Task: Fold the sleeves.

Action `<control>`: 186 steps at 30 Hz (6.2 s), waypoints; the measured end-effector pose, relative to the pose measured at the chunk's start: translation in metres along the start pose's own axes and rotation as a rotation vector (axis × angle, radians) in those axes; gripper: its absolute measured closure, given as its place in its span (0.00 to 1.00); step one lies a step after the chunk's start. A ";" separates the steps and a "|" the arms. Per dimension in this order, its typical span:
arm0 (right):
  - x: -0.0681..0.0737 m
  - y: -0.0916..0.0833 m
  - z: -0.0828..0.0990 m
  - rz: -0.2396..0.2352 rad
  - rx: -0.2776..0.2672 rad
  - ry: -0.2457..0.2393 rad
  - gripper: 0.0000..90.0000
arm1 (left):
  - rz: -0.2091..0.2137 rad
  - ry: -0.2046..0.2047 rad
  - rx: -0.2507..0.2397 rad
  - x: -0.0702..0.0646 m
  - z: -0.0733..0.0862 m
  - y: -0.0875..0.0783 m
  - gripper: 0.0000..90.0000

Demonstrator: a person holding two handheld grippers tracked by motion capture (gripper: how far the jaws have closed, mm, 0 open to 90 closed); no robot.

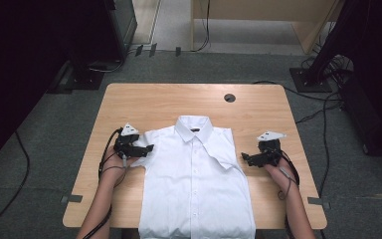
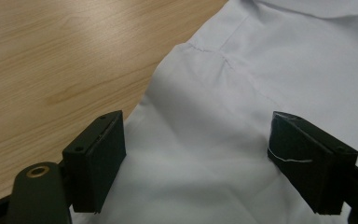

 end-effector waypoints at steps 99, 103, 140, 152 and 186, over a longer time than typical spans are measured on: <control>0.002 0.000 0.000 0.004 -0.002 0.003 0.00 | 0.003 -0.072 -0.039 0.019 0.014 -0.037 0.97; 0.001 0.000 0.000 0.006 -0.001 0.006 0.00 | 0.015 -0.062 -0.045 0.014 0.010 -0.037 0.97; 0.001 0.000 0.000 0.012 0.001 0.013 0.00 | 0.109 0.049 -0.013 -0.043 -0.015 -0.003 0.96; 0.001 0.000 0.000 0.015 0.002 0.014 0.00 | 0.144 0.091 -0.012 -0.059 -0.021 0.000 0.96; 0.001 0.000 0.000 0.018 0.002 0.019 0.00 | 0.305 0.136 -0.045 -0.122 -0.049 0.003 0.96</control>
Point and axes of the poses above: each handheld gripper's, and its own axes: y roughly forward along the jaws, z roughly out of its underside, x roughly to its left, the point moved 5 cm from there along y, roughly forward along the jaws, and after that the axes turned 13 degrees about z, right-handed, at the moved point
